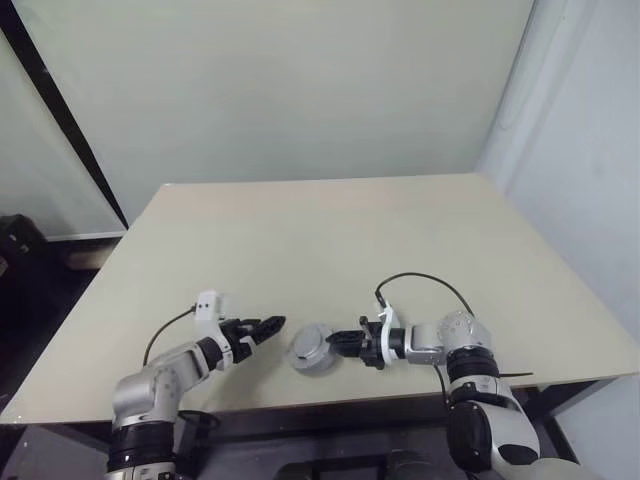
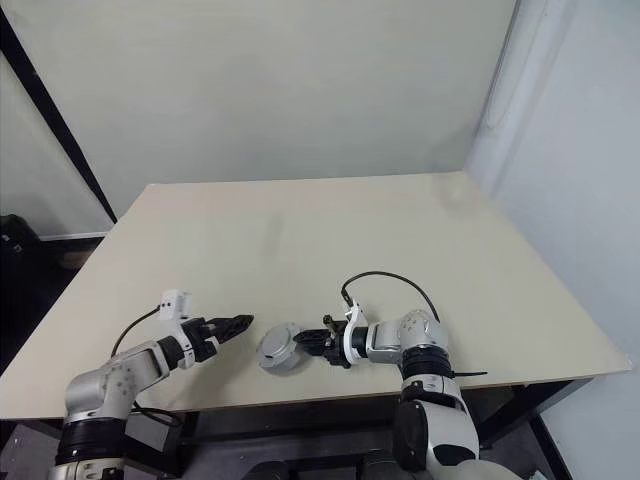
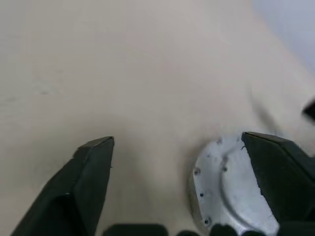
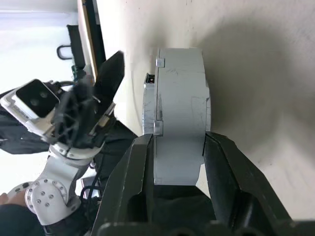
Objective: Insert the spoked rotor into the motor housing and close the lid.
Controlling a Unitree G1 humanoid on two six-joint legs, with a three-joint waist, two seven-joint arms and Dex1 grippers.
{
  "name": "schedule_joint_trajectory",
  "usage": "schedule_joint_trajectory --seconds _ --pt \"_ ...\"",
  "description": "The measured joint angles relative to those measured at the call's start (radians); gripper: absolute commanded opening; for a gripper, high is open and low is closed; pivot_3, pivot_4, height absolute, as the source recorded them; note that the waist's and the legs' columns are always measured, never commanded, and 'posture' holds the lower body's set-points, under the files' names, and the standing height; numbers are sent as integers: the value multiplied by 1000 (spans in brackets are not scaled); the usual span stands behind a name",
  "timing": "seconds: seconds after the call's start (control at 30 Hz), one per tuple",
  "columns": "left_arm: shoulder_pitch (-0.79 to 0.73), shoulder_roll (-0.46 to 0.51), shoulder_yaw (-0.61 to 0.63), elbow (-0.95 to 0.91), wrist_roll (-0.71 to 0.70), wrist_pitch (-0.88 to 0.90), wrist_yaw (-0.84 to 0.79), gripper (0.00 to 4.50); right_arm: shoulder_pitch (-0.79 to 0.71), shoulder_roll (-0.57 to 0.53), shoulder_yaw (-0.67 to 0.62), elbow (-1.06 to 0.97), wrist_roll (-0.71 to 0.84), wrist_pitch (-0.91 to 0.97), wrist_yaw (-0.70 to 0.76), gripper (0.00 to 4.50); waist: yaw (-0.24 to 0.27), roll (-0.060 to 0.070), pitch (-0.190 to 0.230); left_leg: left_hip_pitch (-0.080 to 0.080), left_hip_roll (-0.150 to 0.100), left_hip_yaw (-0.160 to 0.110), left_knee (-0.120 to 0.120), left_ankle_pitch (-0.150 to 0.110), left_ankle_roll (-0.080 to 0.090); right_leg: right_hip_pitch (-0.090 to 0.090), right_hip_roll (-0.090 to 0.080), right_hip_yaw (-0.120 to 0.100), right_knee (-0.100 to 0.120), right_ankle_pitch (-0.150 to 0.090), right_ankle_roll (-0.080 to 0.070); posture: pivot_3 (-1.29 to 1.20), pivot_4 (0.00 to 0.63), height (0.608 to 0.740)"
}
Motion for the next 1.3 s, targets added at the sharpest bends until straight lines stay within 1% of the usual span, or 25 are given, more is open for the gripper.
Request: schedule_joint_trajectory --seconds 0.13,0.3,0.47,0.6,0.77,0.97,1.03,1.17,1.3 --pt "26 -27 61 -17 -93 90 39 4500 14 27 -17 -6 34 9 6 1213 0 -2 2 -1 0 0 0 0 0 0 0 0 0 0 0 0 0 740" --pt "29 -96 174 -31 -216 166 142 4500 21 47 -53 -30 94 19 13 1213 6 -4 3 -1 -1 -1 0 0 0 0 0 0 -1 0 0 0 0 740" --pt "26 -165 276 -35 -377 245 234 4500 21 49 -81 -64 142 32 12 1213 6 -5 3 -1 -1 -1 1 0 0 0 -1 0 -1 0 0 0 0 740" --pt "26 -199 315 -36 -514 310 288 4500 21 49 -82 -80 158 46 4 1213 5 -5 3 -1 -1 -1 0 0 0 0 -1 0 -1 0 0 0 0 740" --pt "23 -202 334 -5 -648 386 381 4500 21 49 -81 -88 163 56 -11 1213 4 -6 3 -1 -1 -1 0 0 0 0 -1 0 -1 0 0 0 0 740" --pt "22 -197 339 49 -739 404 445 4500 21 49 -84 -103 163 67 -24 1213 3 -6 3 -1 -1 -1 0 0 0 0 0 0 -1 0 0 0 0 740" --pt "21 -197 337 68 -748 410 458 4500 21 49 -86 -103 164 69 -25 1212 1 -6 3 -1 -1 -1 0 0 0 0 0 0 -1 0 0 0 0 740" --pt "26 -226 271 103 -766 450 477 4500 21 50 -81 -105 188 70 -24 1212 1 -7 3 -2 -2 -1 0 0 0 0 -1 0 -2 0 0 0 0 740" --pt "26 -215 269 107 -780 433 501 4500 21 50 -76 -105 199 74 -24 1212 1 -7 3 -1 -1 -1 0 0 0 0 -1 0 -2 0 0 0 0 740"
